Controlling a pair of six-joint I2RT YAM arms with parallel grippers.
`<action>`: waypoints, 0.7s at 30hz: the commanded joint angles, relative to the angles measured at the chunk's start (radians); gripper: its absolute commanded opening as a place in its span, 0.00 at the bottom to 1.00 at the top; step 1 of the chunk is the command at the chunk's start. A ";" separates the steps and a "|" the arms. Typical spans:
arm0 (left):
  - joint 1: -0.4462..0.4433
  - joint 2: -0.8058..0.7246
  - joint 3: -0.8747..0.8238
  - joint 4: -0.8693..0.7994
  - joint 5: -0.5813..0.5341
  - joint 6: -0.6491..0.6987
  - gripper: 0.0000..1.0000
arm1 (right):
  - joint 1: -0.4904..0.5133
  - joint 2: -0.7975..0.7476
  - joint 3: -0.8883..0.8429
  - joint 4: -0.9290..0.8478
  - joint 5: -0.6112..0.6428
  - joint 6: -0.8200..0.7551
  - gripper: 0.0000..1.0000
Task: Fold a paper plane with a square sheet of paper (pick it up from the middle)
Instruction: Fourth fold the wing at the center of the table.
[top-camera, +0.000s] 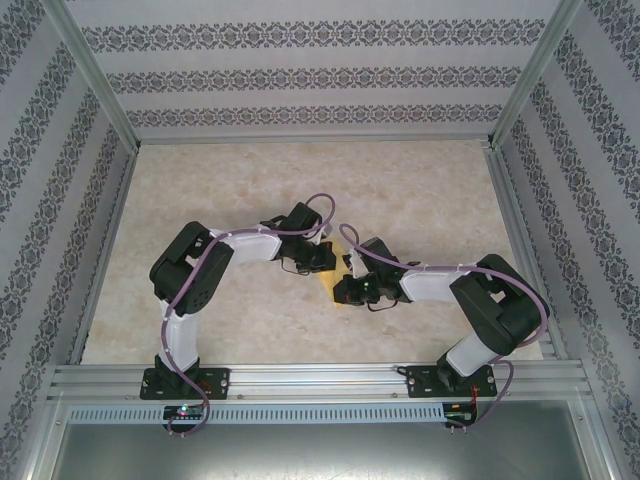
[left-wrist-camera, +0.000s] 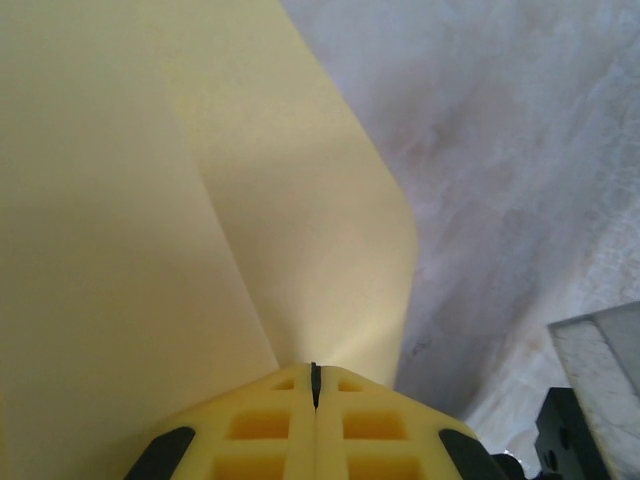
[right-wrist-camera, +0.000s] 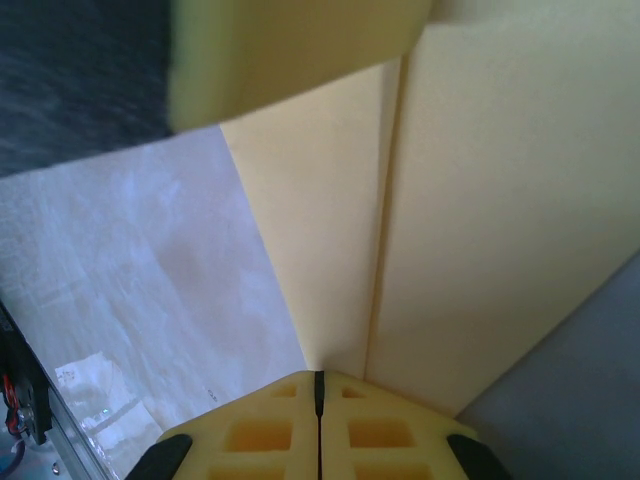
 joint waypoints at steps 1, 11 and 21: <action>-0.007 0.016 -0.014 0.003 -0.019 0.034 0.03 | 0.026 0.057 -0.047 -0.160 0.096 -0.007 0.06; -0.004 0.055 -0.017 -0.012 -0.058 0.071 0.03 | 0.024 0.039 -0.057 -0.166 0.097 -0.007 0.06; 0.004 0.083 -0.044 -0.031 -0.116 0.126 0.03 | 0.023 -0.040 -0.061 -0.157 0.076 0.023 0.10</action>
